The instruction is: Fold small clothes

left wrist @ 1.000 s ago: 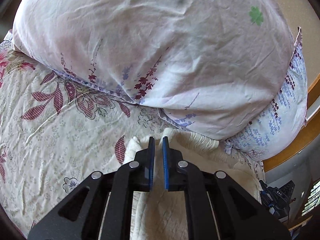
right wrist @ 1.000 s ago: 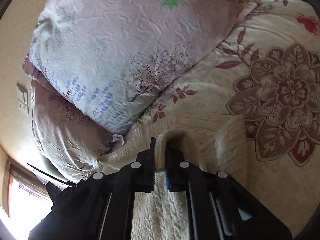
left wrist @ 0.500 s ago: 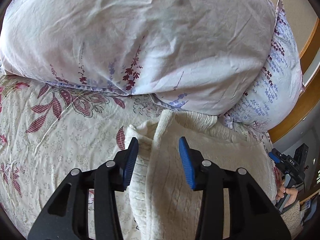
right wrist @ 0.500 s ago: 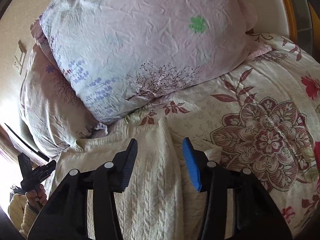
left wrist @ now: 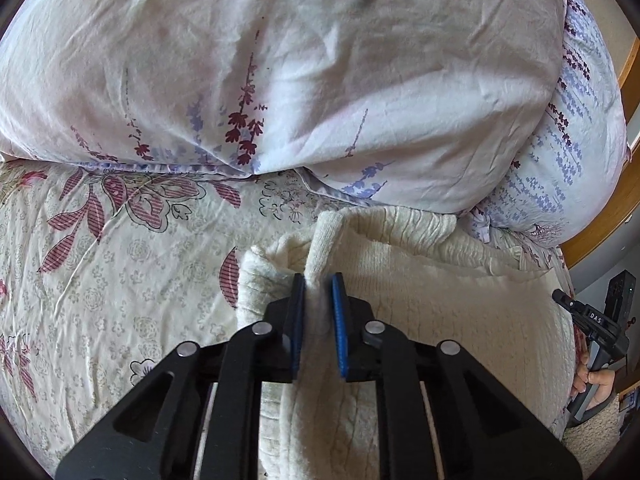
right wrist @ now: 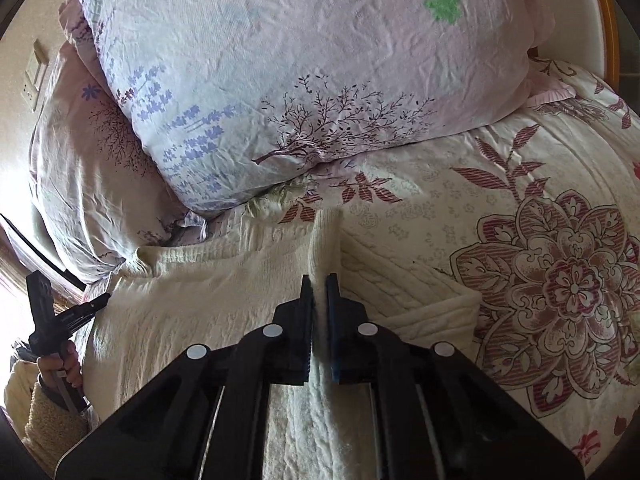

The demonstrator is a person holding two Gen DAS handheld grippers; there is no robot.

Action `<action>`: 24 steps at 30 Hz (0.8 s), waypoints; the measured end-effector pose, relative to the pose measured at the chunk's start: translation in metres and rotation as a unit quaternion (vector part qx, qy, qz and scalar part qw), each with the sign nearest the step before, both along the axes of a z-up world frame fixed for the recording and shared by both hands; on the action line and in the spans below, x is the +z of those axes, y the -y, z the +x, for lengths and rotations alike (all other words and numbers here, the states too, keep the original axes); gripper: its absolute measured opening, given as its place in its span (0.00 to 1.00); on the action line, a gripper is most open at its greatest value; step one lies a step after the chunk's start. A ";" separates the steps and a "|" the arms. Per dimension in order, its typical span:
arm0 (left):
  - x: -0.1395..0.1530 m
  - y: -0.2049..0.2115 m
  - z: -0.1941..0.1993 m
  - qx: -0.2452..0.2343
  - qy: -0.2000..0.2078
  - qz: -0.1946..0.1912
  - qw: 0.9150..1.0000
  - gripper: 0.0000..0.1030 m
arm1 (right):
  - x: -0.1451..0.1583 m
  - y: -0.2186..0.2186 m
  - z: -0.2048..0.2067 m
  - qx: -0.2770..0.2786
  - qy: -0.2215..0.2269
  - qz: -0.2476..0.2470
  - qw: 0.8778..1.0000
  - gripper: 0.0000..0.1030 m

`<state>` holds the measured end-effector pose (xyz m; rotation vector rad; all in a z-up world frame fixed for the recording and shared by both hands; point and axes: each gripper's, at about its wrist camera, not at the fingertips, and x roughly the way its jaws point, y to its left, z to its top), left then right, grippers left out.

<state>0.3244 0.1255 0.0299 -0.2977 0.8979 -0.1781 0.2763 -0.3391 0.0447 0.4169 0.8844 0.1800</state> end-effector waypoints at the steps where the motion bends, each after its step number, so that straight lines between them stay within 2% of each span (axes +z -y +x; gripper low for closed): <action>1: 0.002 0.004 0.000 0.001 0.005 0.002 1.000 0.06 | 0.003 0.000 -0.002 -0.002 0.010 -0.004 1.000 0.06; 5: 0.020 0.002 -0.005 0.018 0.054 -0.014 0.998 0.05 | 0.024 0.010 -0.010 -0.031 0.053 0.002 0.998 0.05; 8: 0.026 0.001 0.000 0.036 0.069 -0.029 0.997 0.05 | 0.033 0.018 -0.010 -0.057 0.067 -0.003 0.996 0.05; 10: 0.020 0.006 0.008 0.045 0.055 -0.022 0.997 0.05 | 0.026 0.021 -0.004 -0.070 0.048 -0.009 0.996 0.05; 14: -0.007 0.015 0.024 0.062 0.000 0.007 0.998 0.06 | -0.006 0.015 0.015 -0.075 -0.031 -0.041 0.996 0.05; 17: -0.009 0.019 0.027 0.070 -0.001 0.007 0.998 0.10 | -0.003 0.010 0.020 -0.069 -0.038 -0.059 0.995 0.07; 18: -0.007 0.018 0.026 0.071 0.002 0.001 0.997 0.15 | 0.000 0.010 0.020 -0.070 -0.038 -0.059 0.995 0.16; 19: -0.003 0.016 0.023 0.073 0.011 -0.009 0.997 0.24 | 0.004 0.012 0.019 -0.078 -0.038 -0.060 0.994 0.34; 20: 0.001 0.010 0.017 0.079 0.024 -0.022 0.996 0.30 | 0.011 0.013 0.016 -0.087 -0.034 -0.061 0.994 0.41; 21: 0.006 0.005 0.009 0.089 0.037 -0.035 0.995 0.45 | 0.019 0.013 0.013 -0.091 -0.018 -0.063 0.994 0.45; 22: 0.011 0.000 0.000 0.098 0.051 -0.049 0.993 0.52 | 0.029 0.009 0.010 -0.085 0.005 -0.069 0.994 0.45; 24: 0.019 -0.007 -0.019 0.107 0.074 -0.069 0.989 0.58 | 0.046 -0.012 0.010 -0.038 0.038 -0.086 0.995 0.45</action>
